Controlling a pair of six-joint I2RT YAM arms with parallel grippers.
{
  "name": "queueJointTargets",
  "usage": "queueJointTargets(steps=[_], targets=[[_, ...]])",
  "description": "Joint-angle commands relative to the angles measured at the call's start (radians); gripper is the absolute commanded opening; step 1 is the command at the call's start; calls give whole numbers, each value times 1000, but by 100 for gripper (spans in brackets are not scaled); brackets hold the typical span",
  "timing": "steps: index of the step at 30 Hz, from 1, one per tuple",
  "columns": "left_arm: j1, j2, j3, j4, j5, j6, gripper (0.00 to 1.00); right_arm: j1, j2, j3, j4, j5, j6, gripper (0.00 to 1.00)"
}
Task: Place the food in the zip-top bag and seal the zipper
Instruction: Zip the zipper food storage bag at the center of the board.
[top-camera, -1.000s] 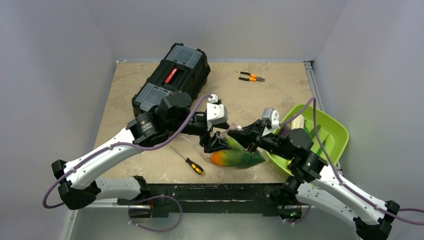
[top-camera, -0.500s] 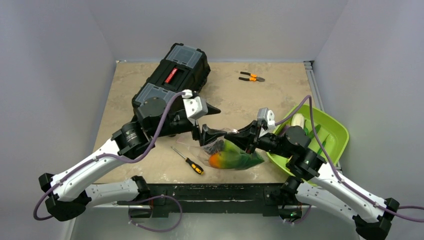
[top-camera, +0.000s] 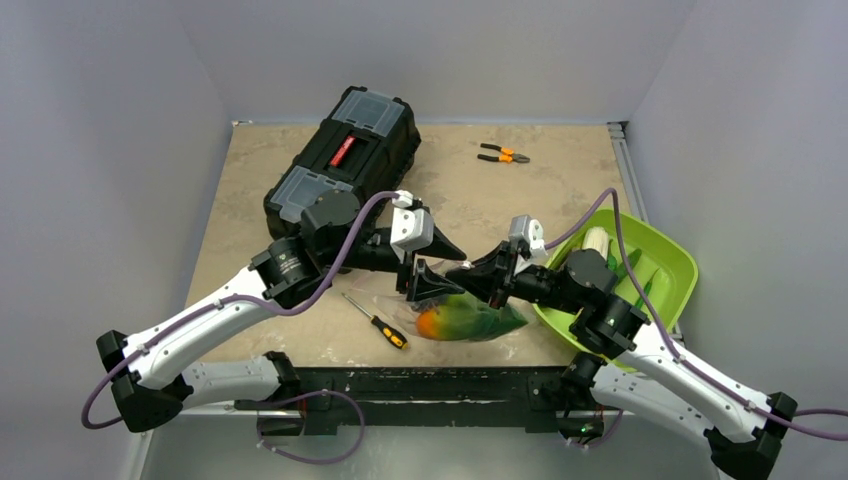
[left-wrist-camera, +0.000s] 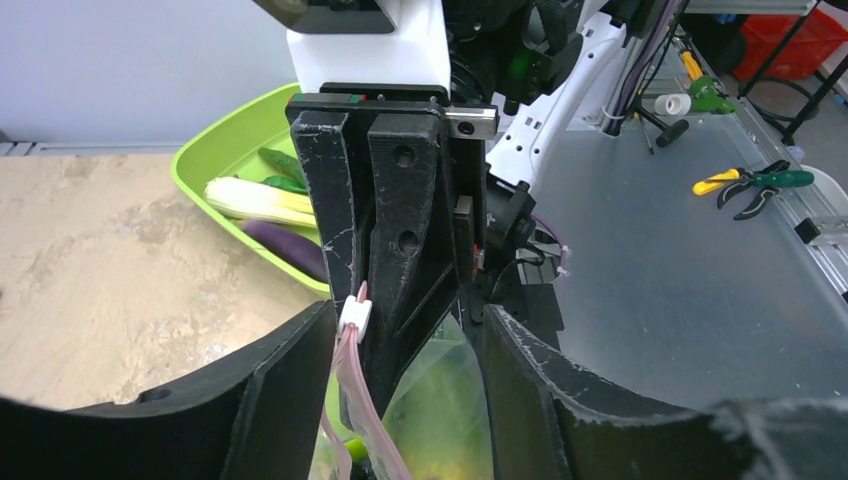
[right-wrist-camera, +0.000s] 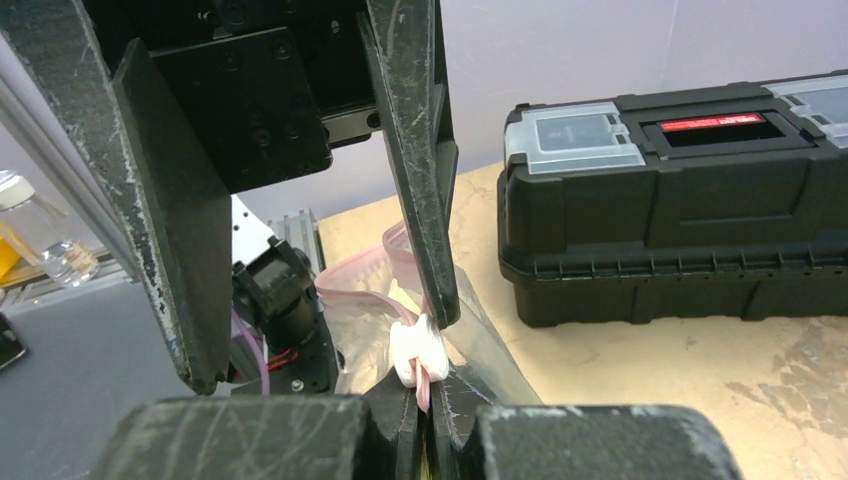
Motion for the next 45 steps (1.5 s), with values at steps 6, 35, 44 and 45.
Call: queueJointTargets(steps=[6,35,44,45], targets=[[-1,15,3,66,55,0,48,2,-3,41,13,-40,-9,0],[-1,33,26,13,-49,58,1,2,-39,5,31,144,86,0],[-1,36,31,5,-106,55,0,2,-100,-48,119,296,203,0],[-2,39,31,3,-110,55,0,2,-97,-46,125,298,216,0]])
